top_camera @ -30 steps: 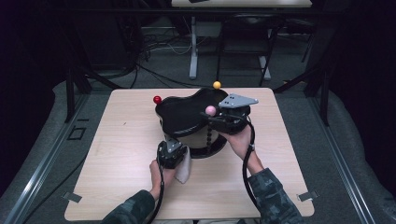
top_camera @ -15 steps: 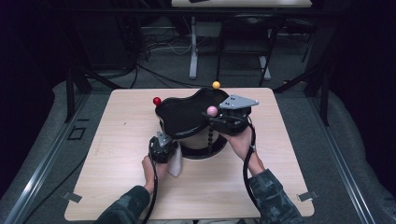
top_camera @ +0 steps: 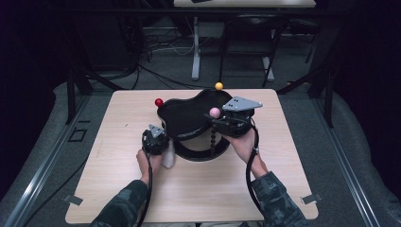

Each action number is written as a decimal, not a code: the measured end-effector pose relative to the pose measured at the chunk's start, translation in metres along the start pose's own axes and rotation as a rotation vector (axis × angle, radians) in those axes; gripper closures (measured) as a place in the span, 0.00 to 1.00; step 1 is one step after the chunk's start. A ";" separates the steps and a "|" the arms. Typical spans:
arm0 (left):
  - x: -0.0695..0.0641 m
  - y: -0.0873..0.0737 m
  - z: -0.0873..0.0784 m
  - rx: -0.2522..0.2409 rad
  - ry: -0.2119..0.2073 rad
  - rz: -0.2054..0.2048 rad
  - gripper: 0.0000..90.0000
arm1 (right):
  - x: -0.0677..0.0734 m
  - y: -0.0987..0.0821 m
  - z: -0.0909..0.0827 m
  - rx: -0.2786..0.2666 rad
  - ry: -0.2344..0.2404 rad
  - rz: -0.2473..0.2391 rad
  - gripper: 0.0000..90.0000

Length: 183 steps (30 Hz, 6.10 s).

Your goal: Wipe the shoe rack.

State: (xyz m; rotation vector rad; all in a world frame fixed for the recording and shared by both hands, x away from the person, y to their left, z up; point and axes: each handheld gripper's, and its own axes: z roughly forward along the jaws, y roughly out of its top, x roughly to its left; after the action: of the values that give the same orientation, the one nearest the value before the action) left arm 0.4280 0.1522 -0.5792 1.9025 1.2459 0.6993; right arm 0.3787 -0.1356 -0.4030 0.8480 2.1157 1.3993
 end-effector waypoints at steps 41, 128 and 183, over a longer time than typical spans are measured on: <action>0.011 -0.003 0.005 0.009 -0.017 0.014 0.92 | 0.004 0.000 0.001 0.002 -0.032 0.001 0.67; -0.112 0.000 0.001 -0.059 -0.145 0.166 0.92 | 0.012 0.004 0.005 0.028 -0.125 -0.007 0.67; -0.081 0.000 -0.007 -0.015 -0.112 0.137 0.92 | 0.014 0.018 0.035 0.064 -0.236 -0.027 0.67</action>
State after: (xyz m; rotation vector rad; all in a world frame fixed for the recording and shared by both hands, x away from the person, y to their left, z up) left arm 0.3921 0.0791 -0.5787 2.0000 1.0465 0.6606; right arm 0.3966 -0.0986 -0.4000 0.9548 1.9921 1.1612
